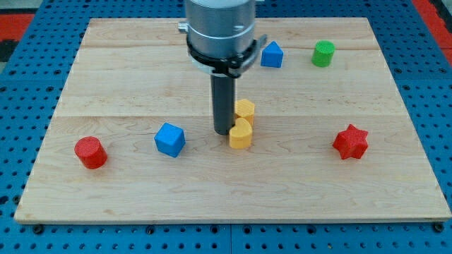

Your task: Move the blue cube towards top left

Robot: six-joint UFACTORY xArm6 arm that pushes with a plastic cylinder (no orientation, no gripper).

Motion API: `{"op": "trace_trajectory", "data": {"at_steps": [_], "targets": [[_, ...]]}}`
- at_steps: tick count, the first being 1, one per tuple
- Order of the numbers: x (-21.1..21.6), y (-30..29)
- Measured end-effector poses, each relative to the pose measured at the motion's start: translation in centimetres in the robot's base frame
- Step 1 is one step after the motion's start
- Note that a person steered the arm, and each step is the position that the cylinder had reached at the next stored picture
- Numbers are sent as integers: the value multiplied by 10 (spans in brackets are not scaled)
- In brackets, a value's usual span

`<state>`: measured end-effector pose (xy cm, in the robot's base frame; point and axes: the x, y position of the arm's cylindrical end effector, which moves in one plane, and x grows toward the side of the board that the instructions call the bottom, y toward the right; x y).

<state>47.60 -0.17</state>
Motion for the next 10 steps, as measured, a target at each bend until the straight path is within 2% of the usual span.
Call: {"op": "trace_trajectory", "data": {"at_steps": [1,3,5,8,10], "targets": [[2,0],[50,-27],[46,-51],[-1,-85],[23,-85]]}}
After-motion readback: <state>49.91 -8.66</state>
